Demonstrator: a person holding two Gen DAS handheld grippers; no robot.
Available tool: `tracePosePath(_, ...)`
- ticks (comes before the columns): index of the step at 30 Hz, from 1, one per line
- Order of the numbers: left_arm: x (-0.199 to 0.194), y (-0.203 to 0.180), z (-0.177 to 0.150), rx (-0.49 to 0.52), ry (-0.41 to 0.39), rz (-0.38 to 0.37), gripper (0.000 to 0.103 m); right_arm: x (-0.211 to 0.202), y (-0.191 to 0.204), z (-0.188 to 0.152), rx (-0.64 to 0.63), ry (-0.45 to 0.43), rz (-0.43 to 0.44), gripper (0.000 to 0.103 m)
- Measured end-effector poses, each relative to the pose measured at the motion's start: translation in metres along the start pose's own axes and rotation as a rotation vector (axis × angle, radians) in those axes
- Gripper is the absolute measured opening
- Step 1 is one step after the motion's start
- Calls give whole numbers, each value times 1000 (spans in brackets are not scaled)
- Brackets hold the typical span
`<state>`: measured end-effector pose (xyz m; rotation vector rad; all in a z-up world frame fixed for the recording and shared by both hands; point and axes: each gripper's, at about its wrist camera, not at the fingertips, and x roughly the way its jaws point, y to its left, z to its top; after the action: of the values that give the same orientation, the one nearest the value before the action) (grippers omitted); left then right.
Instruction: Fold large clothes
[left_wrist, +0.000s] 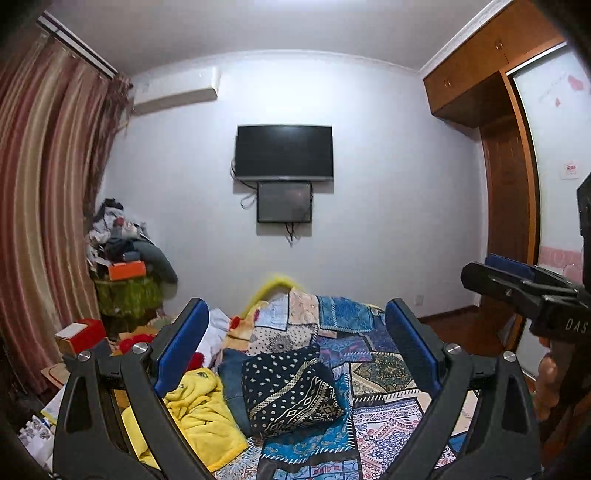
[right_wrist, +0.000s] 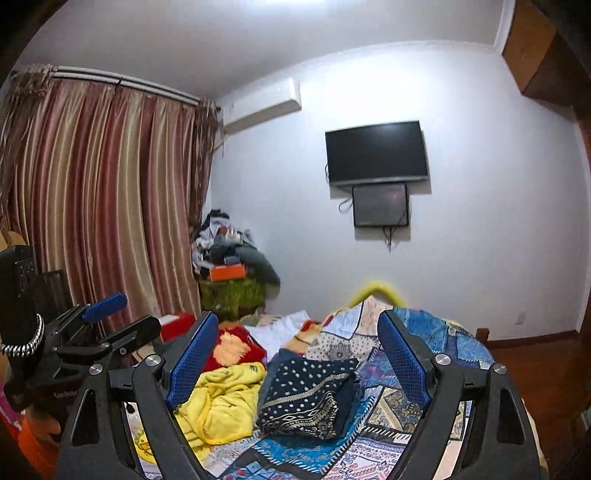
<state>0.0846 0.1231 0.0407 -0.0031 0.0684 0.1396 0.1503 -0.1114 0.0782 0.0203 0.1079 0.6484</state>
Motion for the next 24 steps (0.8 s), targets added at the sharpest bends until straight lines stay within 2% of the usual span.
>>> tracePosePath(9, -19, -4, -14, -45, -2, 11, 97, -33, 17, -14, -11, 11, -73, 87)
tracePosePath(13, -21, -5, -17, -56, 12, 13, 98, -32, 16, -18, -8, 14, -116, 103)
tracePosePath(17, -20, -6, -19, -55, 13, 28, 100, -28, 15, -19, -22, 23, -165, 103)
tracePosePath(24, -17, -7, -21, -50, 25, 29, 102, -20, 9, -22, 8, 62, -149, 103)
